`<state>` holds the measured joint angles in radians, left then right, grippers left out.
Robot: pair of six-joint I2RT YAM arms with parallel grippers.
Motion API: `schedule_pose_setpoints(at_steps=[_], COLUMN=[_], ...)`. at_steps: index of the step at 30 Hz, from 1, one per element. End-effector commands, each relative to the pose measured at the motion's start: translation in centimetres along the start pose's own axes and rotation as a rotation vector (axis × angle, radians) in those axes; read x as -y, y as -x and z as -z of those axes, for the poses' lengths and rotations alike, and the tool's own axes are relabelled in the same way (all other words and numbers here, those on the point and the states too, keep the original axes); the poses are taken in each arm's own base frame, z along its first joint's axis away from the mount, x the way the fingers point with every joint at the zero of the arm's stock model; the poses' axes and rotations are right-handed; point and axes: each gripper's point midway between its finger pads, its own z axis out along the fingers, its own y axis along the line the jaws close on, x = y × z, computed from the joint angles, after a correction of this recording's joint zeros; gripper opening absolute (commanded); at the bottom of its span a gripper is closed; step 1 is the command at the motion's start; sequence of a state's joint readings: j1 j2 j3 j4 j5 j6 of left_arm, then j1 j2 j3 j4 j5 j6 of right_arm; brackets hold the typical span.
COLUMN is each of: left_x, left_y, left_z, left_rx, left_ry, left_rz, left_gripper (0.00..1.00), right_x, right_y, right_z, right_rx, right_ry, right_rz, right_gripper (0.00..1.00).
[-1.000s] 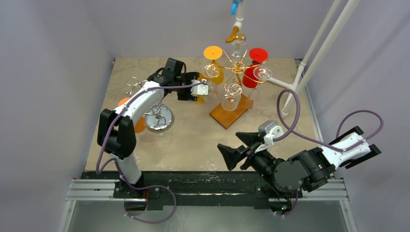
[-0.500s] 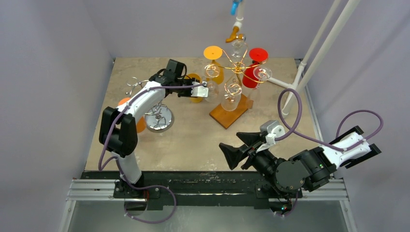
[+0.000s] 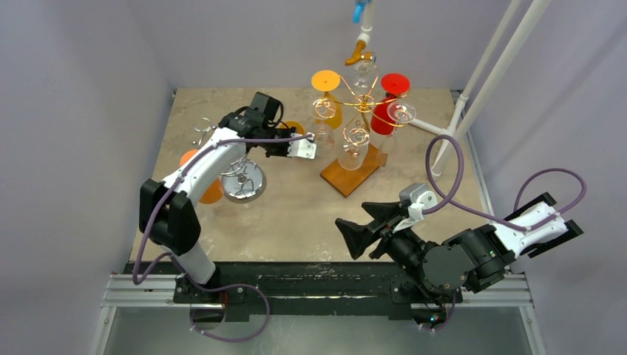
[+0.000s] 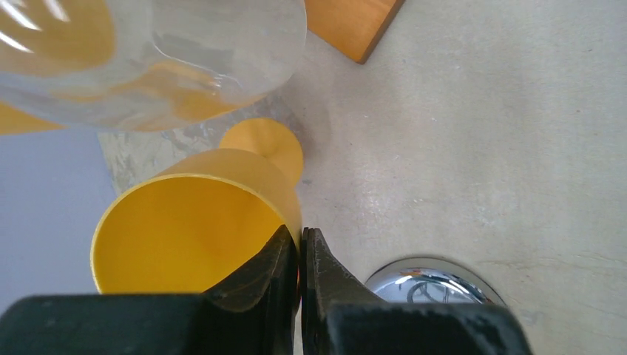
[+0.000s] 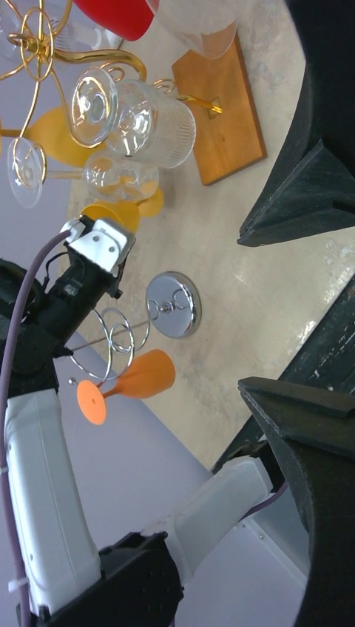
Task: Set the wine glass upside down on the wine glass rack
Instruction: Pick up the wine glass at the center of the board, then turn the wine glass upside down at the wine rack.
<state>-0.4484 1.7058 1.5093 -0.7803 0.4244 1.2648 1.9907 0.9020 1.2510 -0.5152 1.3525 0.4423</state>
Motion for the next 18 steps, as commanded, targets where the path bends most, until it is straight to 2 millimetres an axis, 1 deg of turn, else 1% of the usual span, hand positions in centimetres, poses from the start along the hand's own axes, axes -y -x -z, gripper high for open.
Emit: schedule_pose_setpoints(at_steps=[1,4,10,13,16,18], left_x=[-0.5,0.2,1.6,2.3,2.2,1.9], left_y=[4.7,6.8,11.3,13.3,14.9,16.2], left_z=[6.5,10.1,17.9,22.4,26.9,30.5], left_rx=[0.068,0.095,0.207,0.257,0.294,0.325], left_ry=[0.08,0.113,0.218,0.333,0.487,0.617], left_rz=[-0.005,0.001,0.02,-0.037,-0.106,-0.16], left_gripper=[0.0,0.0,0.0,0.0,0.0,0.0], right_x=[0.3,-0.1,-1.9,-3.2,-4.9,-6.1], right_y=[1.0,1.0,1.5,1.7,1.9,2.0], right_z=[0.1,0.0,-0.1,-0.3,-0.6,-0.9], right_rx=[0.025,0.027,0.021,0.019,0.015,0.01], right_ry=[-0.032,-0.028,-0.002,0.002,0.015,0.036], right_rz=[-0.074,-0.094,-0.148,-0.171,-0.181,-0.211], right_gripper=[0.76,0.82,0.92,0.95,0.99,0.99])
